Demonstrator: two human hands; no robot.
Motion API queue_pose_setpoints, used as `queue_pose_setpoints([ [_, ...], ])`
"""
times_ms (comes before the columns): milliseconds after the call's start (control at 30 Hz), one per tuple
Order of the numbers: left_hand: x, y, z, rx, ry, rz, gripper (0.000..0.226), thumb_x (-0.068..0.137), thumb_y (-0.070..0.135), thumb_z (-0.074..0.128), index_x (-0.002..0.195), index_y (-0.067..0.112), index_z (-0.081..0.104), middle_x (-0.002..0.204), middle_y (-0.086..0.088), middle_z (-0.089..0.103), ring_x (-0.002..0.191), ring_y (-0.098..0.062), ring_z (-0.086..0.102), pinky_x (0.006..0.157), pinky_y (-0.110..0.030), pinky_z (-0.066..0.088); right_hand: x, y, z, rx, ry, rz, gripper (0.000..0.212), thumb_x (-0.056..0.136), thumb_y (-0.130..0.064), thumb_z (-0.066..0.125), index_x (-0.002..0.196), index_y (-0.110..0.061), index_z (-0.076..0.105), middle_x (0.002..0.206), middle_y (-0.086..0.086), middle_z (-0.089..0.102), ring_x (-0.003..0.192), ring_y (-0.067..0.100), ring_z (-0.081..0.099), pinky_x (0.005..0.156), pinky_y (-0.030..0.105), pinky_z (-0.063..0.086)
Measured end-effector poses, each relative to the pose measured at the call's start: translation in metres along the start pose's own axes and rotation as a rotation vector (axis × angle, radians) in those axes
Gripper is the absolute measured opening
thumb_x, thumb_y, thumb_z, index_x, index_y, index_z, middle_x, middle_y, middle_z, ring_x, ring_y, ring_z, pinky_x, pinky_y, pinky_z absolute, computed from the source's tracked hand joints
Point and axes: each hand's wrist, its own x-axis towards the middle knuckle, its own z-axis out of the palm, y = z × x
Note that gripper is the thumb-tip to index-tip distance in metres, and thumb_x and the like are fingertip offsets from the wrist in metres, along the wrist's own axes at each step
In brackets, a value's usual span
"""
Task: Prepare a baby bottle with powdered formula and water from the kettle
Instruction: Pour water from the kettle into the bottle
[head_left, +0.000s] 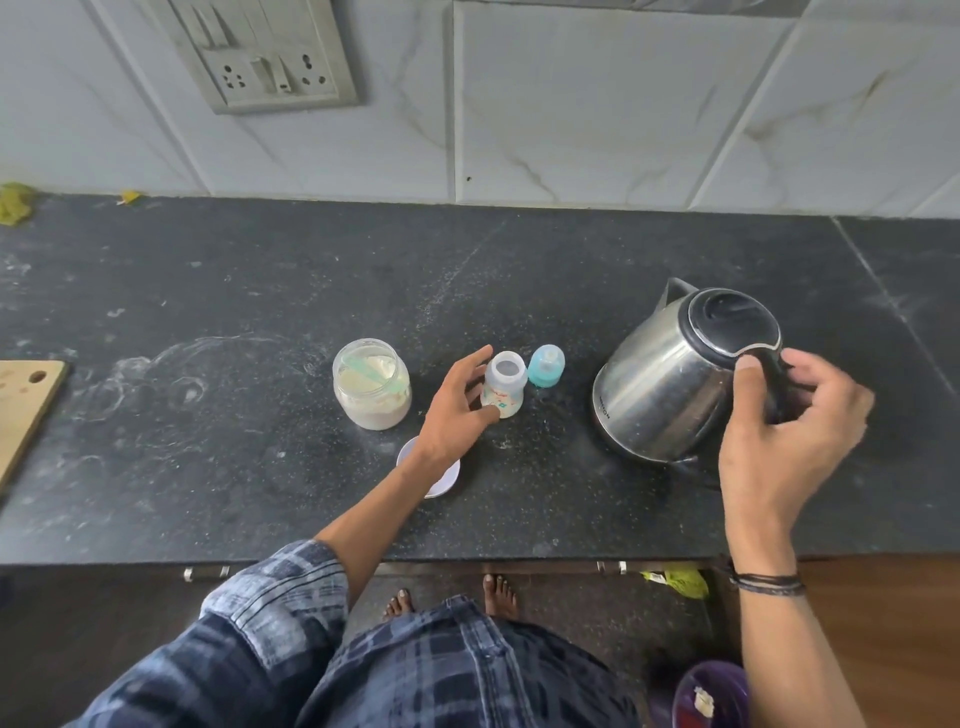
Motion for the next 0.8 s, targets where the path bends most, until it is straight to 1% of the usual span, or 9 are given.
queue_pose_setpoints([
  [67, 0.003, 0.0, 0.002, 0.038, -0.033, -0.002, 0.084, 0.081, -0.014, 0.069, 0.153, 0.02, 0.04, 0.15, 0.001, 0.05, 0.137, -0.014, 0.05, 0.116, -0.037, 0.041, -0.002, 0.005, 0.0, 0.059, -0.007, 0.107, 0.04, 0.097, -0.042, 0.069, 0.124, -0.012, 0.063, 0.114, -0.002, 0.055, 0.102, 0.026, 0.057, 0.093, 0.035, 0.046],
  [133, 0.007, -0.001, 0.003, 0.096, -0.035, 0.002, 0.085, 0.082, -0.003, 0.078, 0.154, 0.021, 0.04, 0.15, 0.005, 0.051, 0.133, -0.011, 0.052, 0.113, -0.03, 0.041, -0.002, 0.009, -0.001, 0.089, -0.029, 0.196, 0.044, 0.096, -0.055, 0.066, 0.123, -0.021, 0.061, 0.109, -0.014, 0.059, 0.099, 0.014, 0.06, 0.094, 0.034, 0.049],
  [233, 0.012, -0.004, 0.004, 0.177, -0.007, 0.019, 0.08, 0.081, 0.008, 0.084, 0.15, 0.023, 0.046, 0.143, 0.008, 0.057, 0.127, -0.009, 0.056, 0.108, -0.025, 0.043, -0.002, 0.017, -0.004, 0.106, -0.097, 0.248, 0.048, 0.087, -0.076, 0.064, 0.112, -0.035, 0.061, 0.096, -0.034, 0.064, 0.095, 0.029, 0.071, 0.092, 0.051, 0.055],
  [300, 0.014, -0.005, 0.005, 0.2, 0.024, 0.035, 0.069, 0.08, 0.008, 0.084, 0.142, 0.022, 0.054, 0.136, 0.008, 0.063, 0.122, -0.009, 0.06, 0.107, -0.027, 0.046, 0.0, 0.022, -0.005, 0.147, -0.111, 0.24, 0.044, 0.084, -0.076, 0.068, 0.106, -0.04, 0.061, 0.094, -0.032, 0.064, 0.09, 0.036, 0.071, 0.087, 0.057, 0.057],
  [367, 0.014, -0.006, 0.006, 0.221, 0.055, 0.047, 0.061, 0.079, 0.007, 0.083, 0.134, 0.022, 0.059, 0.129, 0.008, 0.067, 0.117, -0.008, 0.063, 0.107, -0.028, 0.048, 0.001, 0.024, -0.004, 0.176, -0.092, 0.222, 0.04, 0.083, -0.07, 0.074, 0.103, -0.039, 0.06, 0.092, -0.03, 0.065, 0.088, 0.027, 0.071, 0.085, 0.048, 0.059],
  [433, 0.014, -0.006, 0.008, 0.238, 0.076, 0.051, 0.058, 0.079, 0.009, 0.084, 0.131, 0.022, 0.062, 0.126, 0.008, 0.069, 0.116, -0.009, 0.064, 0.106, -0.027, 0.047, 0.004, 0.023, -0.003, 0.214, -0.066, 0.199, 0.044, 0.079, -0.067, 0.079, 0.103, -0.035, 0.062, 0.091, -0.037, 0.064, 0.085, -0.001, 0.066, 0.081, 0.022, 0.055],
  [500, 0.012, -0.006, 0.01, 0.239, 0.089, 0.063, 0.057, 0.079, 0.013, 0.085, 0.131, 0.022, 0.063, 0.124, 0.009, 0.07, 0.115, -0.006, 0.064, 0.104, -0.021, 0.046, 0.006, 0.027, -0.002, 0.259, -0.073, 0.196, 0.045, 0.077, -0.06, 0.084, 0.104, -0.03, 0.065, 0.091, -0.038, 0.065, 0.084, -0.01, 0.062, 0.077, 0.009, 0.047],
  [633, 0.009, -0.003, 0.014, 0.238, 0.131, 0.105, 0.055, 0.077, 0.019, 0.087, 0.125, 0.03, 0.064, 0.124, 0.013, 0.069, 0.114, 0.0, 0.062, 0.096, -0.009, 0.043, 0.014, 0.039, -0.005, 0.33, -0.113, 0.194, 0.043, 0.075, -0.051, 0.09, 0.103, -0.025, 0.069, 0.09, -0.033, 0.069, 0.083, -0.009, 0.064, 0.076, 0.009, 0.049],
  [800, 0.009, 0.002, 0.019, 0.252, 0.154, 0.158, 0.057, 0.076, 0.02, 0.087, 0.128, 0.025, 0.065, 0.128, 0.012, 0.066, 0.117, -0.003, 0.061, 0.102, -0.017, 0.044, 0.028, 0.043, -0.014, 0.37, -0.216, 0.128, 0.041, 0.075, -0.054, 0.09, 0.102, -0.03, 0.072, 0.09, -0.027, 0.072, 0.084, -0.007, 0.066, 0.073, 0.007, 0.048],
])
